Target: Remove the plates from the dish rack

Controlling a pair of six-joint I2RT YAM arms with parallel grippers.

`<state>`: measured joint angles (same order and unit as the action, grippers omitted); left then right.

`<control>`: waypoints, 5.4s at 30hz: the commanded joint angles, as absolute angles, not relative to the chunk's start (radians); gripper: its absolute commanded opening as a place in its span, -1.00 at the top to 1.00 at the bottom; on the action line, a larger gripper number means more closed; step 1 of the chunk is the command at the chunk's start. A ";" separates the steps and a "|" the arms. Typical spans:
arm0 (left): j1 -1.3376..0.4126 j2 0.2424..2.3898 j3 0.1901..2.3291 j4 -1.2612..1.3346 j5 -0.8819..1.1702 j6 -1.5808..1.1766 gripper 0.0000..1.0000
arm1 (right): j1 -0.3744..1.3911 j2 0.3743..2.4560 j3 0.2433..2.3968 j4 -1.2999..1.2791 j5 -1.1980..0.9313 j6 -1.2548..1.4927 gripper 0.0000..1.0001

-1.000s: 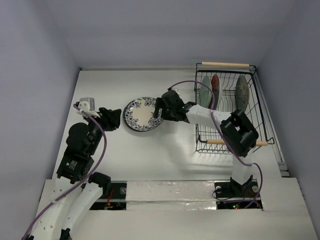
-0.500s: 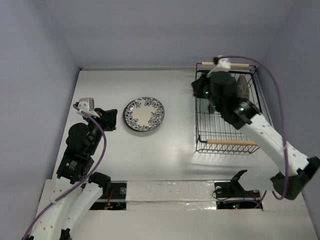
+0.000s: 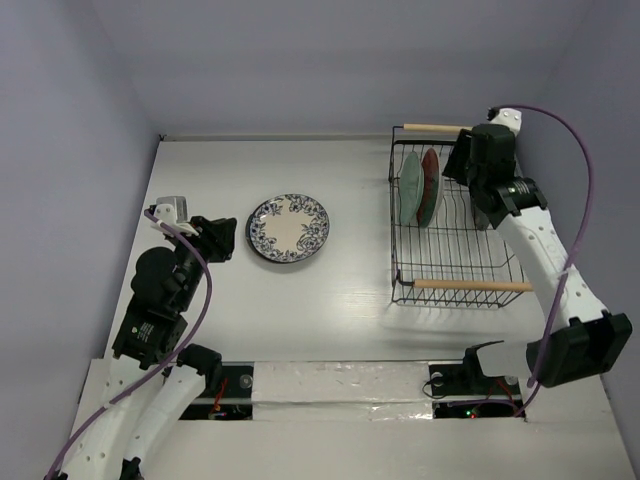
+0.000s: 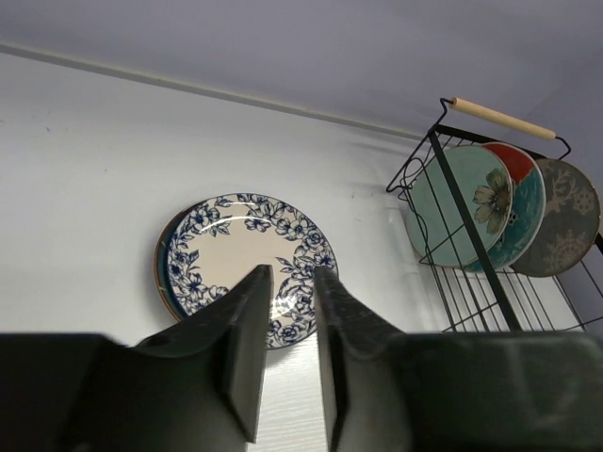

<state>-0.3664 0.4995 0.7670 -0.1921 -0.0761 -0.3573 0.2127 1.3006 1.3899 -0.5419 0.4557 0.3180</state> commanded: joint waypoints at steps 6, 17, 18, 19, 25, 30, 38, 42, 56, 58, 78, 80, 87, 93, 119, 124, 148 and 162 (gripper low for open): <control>-0.364 0.497 0.762 -0.156 -0.057 -0.356 0.30 | 0.216 1.465 1.463 -0.500 0.337 0.261 -0.28; -0.364 0.494 0.765 -0.164 -0.066 -0.356 0.23 | 0.216 1.657 1.566 -0.517 0.445 0.244 0.08; -0.364 0.494 0.765 -0.164 -0.067 -0.356 0.22 | 0.216 1.663 1.572 -0.522 0.463 0.241 0.12; -0.364 0.492 0.767 -0.164 -0.067 -0.357 0.22 | 0.216 1.664 1.574 -0.525 0.489 0.236 0.16; -0.364 0.489 0.767 -0.163 -0.066 -0.359 0.22 | 0.216 1.686 1.595 -0.552 0.551 0.195 0.45; -0.364 0.482 0.767 -0.164 -0.067 -0.357 0.22 | 0.216 1.710 1.606 -0.584 0.578 0.163 0.69; -0.364 0.477 0.765 -0.164 -0.064 -0.357 0.21 | 0.242 1.698 1.621 -0.583 0.709 0.111 1.00; -0.364 0.476 0.767 -0.164 -0.064 -0.357 0.21 | 0.279 1.648 1.664 -0.566 0.773 0.063 1.00; -0.364 0.480 0.765 -0.160 -0.058 -0.359 0.21 | 0.299 1.462 1.755 -0.638 0.883 0.080 1.00; -0.364 0.482 0.764 -0.160 -0.057 -0.359 0.21 | 0.299 1.439 1.762 -0.658 0.899 0.121 1.00; -0.364 0.479 0.764 -0.161 -0.063 -0.362 0.21 | 0.345 1.175 1.588 -0.258 0.065 0.586 1.00; -0.364 0.479 0.764 -0.161 -0.064 -0.362 0.21 | 0.405 1.224 1.556 -0.182 0.029 0.632 1.00; -0.364 0.476 0.764 -0.160 -0.067 -0.360 0.21 | 0.593 1.443 1.519 0.049 -0.020 0.765 1.00; -0.364 0.477 0.764 -0.161 -0.069 -0.359 0.21 | 0.655 1.629 1.560 0.086 0.023 0.799 1.00; -0.364 0.485 0.762 -0.158 -0.063 -0.359 0.21 | 0.719 1.914 1.329 0.255 0.043 0.997 0.96; -0.364 0.483 0.762 -0.158 -0.061 -0.359 0.21 | 0.730 1.914 1.304 0.181 0.070 0.945 0.51; -0.364 0.474 0.761 -0.161 -0.061 -0.359 0.21 | 0.827 1.758 1.468 -0.327 0.443 0.649 -0.56; -0.364 0.466 0.762 -0.163 -0.063 -0.356 0.52 | 0.422 1.284 1.315 -0.463 0.766 0.428 1.00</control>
